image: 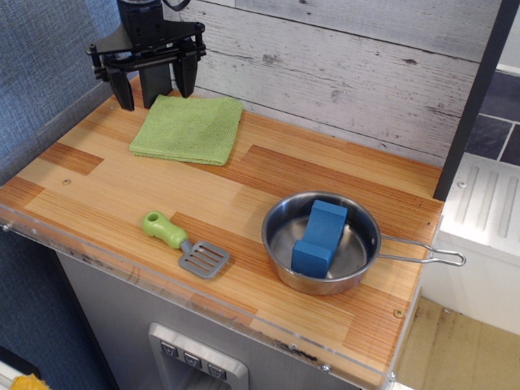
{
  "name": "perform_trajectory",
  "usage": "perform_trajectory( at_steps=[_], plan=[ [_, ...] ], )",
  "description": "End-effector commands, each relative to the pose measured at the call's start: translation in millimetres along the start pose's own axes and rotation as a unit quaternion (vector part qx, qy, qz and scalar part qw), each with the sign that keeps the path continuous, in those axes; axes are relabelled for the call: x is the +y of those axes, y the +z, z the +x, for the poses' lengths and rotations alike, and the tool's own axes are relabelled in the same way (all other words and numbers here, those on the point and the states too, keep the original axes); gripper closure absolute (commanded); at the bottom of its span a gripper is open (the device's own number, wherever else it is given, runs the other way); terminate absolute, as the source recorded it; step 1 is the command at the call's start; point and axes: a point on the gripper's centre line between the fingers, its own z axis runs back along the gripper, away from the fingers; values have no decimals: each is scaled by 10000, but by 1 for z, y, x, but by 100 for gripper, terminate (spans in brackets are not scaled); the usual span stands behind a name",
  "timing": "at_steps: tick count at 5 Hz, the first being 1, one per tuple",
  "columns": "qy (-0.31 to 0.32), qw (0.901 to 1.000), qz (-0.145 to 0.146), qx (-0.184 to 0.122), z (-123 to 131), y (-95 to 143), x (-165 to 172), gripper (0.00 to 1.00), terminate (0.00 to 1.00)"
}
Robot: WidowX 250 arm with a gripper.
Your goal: Slide the green rag behind the silver pot.
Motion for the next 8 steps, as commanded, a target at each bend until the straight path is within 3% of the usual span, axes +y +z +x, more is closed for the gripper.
perform_trajectory(
  at_steps=[1,3,5,8],
  plan=[
    [-657,9971,50,-388,30,-7,-12,0,0],
    [-1044,9940,93,-305,28,-33,-27,0,0],
    [-960,9953,60,-117,30,-52,-29,0,0],
    [-861,9961,-43,205,10,-66,-24,0,0]
  ],
)
